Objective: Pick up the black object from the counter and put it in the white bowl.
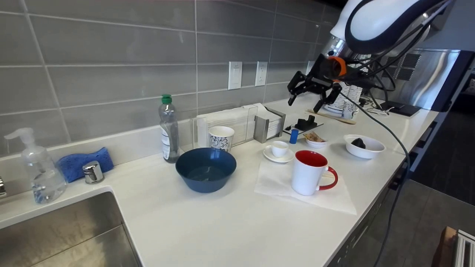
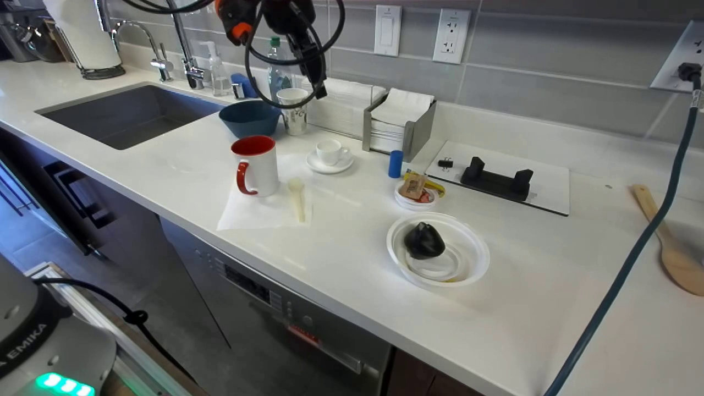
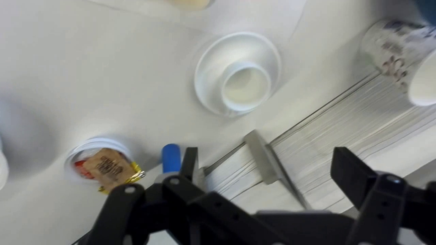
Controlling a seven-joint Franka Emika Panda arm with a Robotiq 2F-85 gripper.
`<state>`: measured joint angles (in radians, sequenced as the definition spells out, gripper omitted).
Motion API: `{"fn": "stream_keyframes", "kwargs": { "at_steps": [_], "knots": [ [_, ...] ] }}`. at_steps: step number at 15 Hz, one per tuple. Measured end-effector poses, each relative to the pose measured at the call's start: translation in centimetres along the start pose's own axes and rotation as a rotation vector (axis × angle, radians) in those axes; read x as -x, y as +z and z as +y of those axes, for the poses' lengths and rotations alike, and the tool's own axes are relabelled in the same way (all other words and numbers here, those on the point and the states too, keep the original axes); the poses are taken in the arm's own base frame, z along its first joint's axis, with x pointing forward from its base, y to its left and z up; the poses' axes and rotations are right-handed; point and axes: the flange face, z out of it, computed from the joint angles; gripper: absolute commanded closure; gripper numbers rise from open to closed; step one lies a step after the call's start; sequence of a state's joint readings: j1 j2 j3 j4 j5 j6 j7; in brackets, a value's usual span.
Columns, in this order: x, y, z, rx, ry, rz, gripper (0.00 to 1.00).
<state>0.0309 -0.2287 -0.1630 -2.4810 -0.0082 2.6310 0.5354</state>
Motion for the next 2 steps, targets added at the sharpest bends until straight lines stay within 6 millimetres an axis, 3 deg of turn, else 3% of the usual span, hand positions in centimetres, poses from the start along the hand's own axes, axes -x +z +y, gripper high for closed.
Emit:
{"fn": "stream_keyframes", "kwargs": {
  "at_steps": [2],
  "knots": [
    [0.24, -0.08, -0.37, -0.006, -0.013, -0.006, 0.00]
  ]
}}
